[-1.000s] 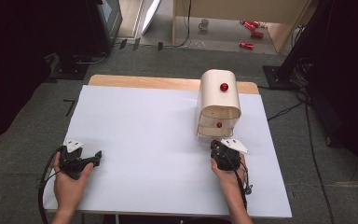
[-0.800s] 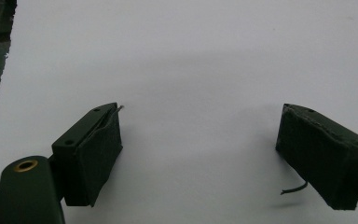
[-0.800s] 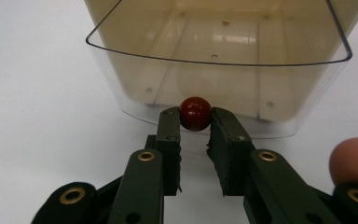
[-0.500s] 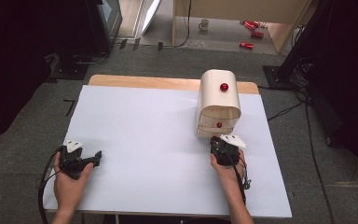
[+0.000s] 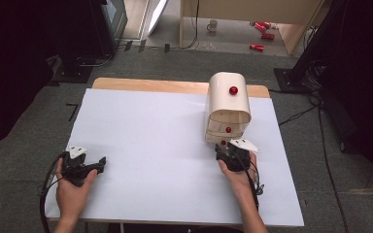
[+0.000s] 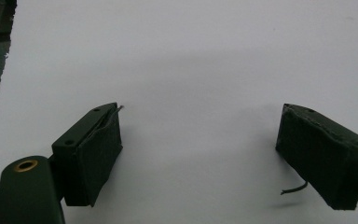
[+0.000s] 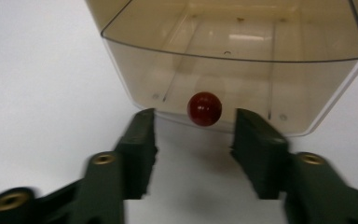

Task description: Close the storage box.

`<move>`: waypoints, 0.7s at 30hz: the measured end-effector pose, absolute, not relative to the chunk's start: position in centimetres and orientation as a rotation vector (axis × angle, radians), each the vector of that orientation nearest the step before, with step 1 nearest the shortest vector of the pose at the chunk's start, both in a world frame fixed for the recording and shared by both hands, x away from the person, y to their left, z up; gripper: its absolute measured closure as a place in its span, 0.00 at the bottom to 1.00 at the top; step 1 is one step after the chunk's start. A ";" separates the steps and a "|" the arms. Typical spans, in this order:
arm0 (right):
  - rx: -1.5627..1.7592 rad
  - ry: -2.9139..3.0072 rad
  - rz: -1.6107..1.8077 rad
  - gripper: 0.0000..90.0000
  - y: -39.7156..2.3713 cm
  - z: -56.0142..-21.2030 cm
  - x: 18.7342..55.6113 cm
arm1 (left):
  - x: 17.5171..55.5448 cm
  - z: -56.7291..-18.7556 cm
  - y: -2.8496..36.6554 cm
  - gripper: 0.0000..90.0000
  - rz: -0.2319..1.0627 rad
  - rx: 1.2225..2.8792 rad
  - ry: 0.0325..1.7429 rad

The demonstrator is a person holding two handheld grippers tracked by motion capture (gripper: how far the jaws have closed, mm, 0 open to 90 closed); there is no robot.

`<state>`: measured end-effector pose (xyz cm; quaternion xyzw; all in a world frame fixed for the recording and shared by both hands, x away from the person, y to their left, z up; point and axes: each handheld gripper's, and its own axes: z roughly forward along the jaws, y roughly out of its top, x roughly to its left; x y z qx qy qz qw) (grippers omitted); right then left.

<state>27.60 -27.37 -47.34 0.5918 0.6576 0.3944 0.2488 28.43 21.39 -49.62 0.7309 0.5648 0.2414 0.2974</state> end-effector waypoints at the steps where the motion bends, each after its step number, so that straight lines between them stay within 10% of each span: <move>1: 1.608 1.805 1.062 0.35 -27.5 -47.3 27.5 | 28.4 -49.6 21.4 0.16 0.642 1.943 1.501; 6: 1.616 1.862 1.041 0.00 -28.1 -47.3 26.9 | 28.4 -49.6 21.4 0.16 0.642 1.943 1.501; 21: 1.647 1.819 0.953 0.00 -32.5 -47.8 23.9 | 28.4 -49.6 21.4 0.16 0.642 1.942 1.501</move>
